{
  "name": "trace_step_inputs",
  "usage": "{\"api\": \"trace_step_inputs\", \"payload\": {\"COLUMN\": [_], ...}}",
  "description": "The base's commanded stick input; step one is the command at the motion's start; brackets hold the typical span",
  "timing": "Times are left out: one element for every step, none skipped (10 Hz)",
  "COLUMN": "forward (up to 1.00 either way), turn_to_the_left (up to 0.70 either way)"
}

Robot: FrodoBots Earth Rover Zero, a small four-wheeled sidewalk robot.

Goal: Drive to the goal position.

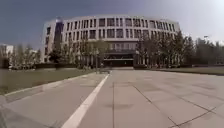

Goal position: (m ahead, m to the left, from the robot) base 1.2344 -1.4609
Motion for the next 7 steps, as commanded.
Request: {"api": "trace_step_inputs", "payload": {"forward": [0.70, 0.70, 0.70, 0.70, 0.70, 0.70, 0.70], "turn_to_the_left": [0.00, 0.00, 0.00, 0.00, 0.00, 0.00, 0.00]}}
